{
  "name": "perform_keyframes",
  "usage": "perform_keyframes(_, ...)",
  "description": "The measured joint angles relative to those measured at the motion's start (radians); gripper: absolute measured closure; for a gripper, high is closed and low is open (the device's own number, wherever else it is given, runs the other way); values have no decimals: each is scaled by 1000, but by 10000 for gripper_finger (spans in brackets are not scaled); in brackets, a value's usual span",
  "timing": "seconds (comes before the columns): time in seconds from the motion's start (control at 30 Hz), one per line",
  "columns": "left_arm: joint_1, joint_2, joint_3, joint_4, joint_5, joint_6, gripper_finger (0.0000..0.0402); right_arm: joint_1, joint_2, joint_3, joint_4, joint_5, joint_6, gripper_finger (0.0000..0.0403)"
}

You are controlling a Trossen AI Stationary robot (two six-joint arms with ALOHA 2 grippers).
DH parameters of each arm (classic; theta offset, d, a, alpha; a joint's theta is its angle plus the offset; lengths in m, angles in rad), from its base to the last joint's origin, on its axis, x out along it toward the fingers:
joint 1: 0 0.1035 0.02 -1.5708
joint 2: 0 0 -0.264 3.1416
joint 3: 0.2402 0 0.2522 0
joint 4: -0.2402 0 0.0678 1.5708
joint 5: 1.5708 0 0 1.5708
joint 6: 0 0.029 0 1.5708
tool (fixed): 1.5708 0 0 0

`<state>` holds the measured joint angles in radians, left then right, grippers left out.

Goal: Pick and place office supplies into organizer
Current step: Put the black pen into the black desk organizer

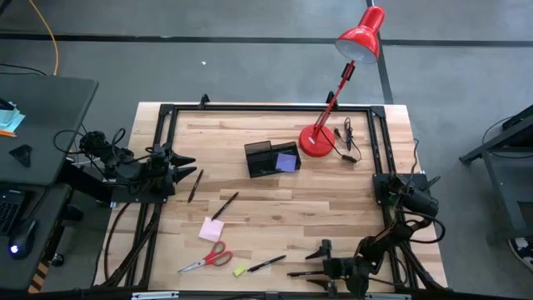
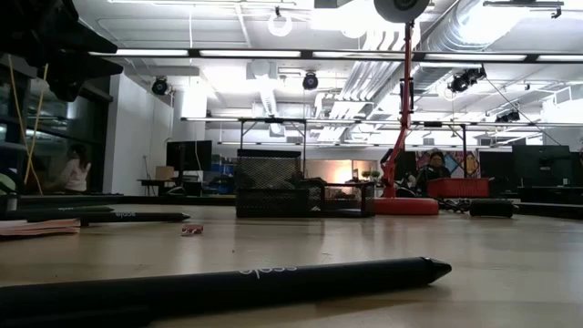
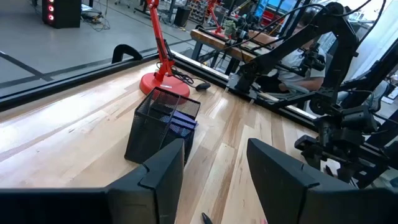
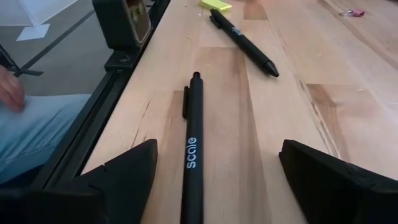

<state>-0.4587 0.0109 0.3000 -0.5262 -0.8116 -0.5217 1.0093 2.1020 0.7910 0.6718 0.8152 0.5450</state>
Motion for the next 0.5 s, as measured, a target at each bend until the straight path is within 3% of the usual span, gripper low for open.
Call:
perform_keyframes(0.2,0,0,0,0,0,0,234,-3,11,-1,4,25,10,104)
perform_keyframes(0.5,0,0,0,0,0,0,234,10,72,0,26,84,76,196)
